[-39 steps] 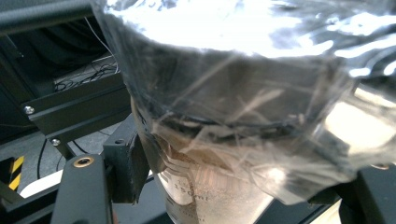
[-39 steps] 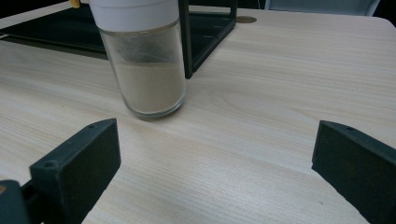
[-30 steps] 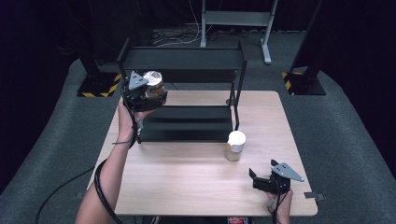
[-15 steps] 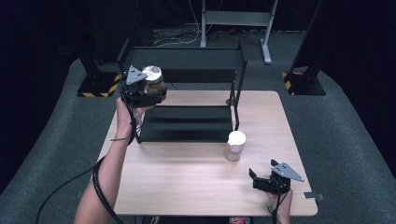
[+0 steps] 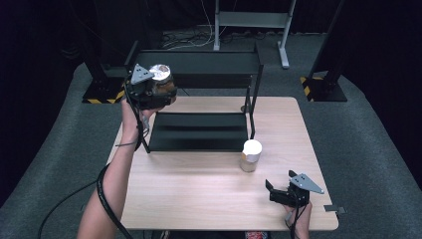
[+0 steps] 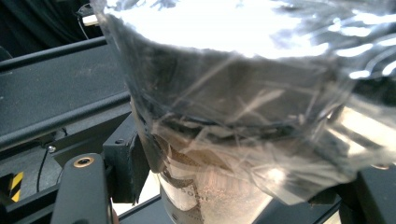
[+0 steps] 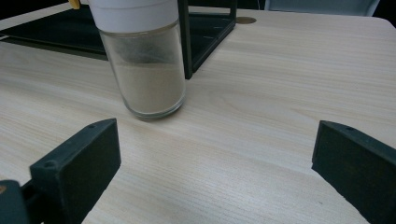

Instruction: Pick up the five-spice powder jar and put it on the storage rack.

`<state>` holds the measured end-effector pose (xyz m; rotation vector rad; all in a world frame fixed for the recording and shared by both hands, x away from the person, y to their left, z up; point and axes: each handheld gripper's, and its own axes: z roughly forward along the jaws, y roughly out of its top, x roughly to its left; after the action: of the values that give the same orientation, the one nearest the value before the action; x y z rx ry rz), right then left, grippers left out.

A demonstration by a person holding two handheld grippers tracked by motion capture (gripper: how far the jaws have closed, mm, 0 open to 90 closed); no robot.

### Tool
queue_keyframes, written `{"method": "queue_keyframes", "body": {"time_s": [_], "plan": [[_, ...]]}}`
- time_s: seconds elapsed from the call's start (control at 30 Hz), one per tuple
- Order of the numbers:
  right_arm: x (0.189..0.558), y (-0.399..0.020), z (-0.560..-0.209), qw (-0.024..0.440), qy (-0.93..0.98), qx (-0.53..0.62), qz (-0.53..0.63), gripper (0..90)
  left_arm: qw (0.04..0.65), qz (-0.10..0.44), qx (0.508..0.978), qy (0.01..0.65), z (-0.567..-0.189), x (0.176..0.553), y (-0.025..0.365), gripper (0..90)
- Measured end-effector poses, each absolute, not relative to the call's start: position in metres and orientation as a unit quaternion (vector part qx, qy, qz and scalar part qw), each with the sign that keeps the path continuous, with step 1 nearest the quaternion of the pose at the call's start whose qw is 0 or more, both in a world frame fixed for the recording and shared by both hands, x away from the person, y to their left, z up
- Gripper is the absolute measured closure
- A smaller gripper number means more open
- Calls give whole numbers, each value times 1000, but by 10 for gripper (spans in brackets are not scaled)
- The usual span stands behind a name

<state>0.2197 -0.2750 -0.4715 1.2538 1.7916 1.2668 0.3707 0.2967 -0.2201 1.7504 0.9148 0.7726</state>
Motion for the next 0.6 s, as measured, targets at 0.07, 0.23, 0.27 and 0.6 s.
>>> {"method": "queue_keyframes", "body": {"time_s": [0.07,0.23,0.27,0.6], "plan": [[220,-275,-471,302,676,473,478,2,489,318,720,376,-218,371,297,302],[220,-275,-472,303,675,473,478,2,492,320,717,376,-214,370,298,302],[220,-275,-472,303,675,473,478,2,493,320,716,376,-213,370,298,302],[219,-275,-472,303,675,473,478,2,496,322,716,372,-206,370,298,302]]}}
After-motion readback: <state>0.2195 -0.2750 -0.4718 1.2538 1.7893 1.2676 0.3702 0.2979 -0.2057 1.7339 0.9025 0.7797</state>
